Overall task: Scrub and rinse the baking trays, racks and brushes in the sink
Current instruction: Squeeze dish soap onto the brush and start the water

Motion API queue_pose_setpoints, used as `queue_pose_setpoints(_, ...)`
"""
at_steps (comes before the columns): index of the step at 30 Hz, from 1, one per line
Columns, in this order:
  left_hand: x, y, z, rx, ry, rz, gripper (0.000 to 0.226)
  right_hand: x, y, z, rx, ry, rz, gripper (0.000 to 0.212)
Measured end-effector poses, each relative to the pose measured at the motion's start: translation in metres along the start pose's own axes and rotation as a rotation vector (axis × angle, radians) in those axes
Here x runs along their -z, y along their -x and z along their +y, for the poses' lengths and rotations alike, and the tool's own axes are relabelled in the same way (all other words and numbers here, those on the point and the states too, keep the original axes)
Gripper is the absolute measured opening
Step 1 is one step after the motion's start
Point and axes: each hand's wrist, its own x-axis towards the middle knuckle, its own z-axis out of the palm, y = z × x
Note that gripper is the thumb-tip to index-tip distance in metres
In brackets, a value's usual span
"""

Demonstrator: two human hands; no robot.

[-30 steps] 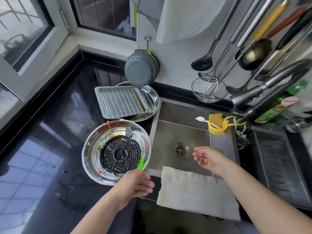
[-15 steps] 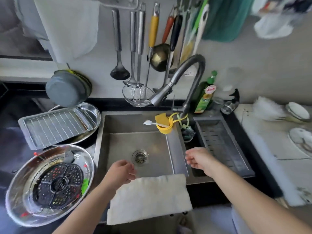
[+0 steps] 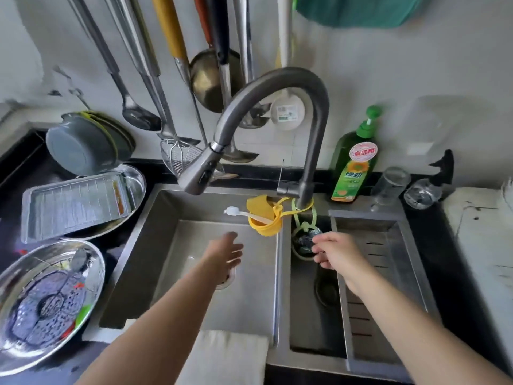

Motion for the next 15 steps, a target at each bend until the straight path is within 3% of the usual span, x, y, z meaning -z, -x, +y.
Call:
queue_pose_setpoints(6,-0.055,-0.112,0.036,0.023,0.129,0.044,0.033,0.039,-0.015,0.017,-0.003,-0.042,0.002,0.023)
queue_pose_setpoints(10,-0.055,-0.116,0.050,-0.118,0.217,0.147,0.048,0.064,-0.021,0.014,0.004,-0.019,0.016,0.025)
queue_pose_setpoints(15,-0.043,-0.047,0.071,-0.361,0.572,0.412,0.017,0.076,-0.044,-0.038,0.141,-0.058,0.082,0.025)
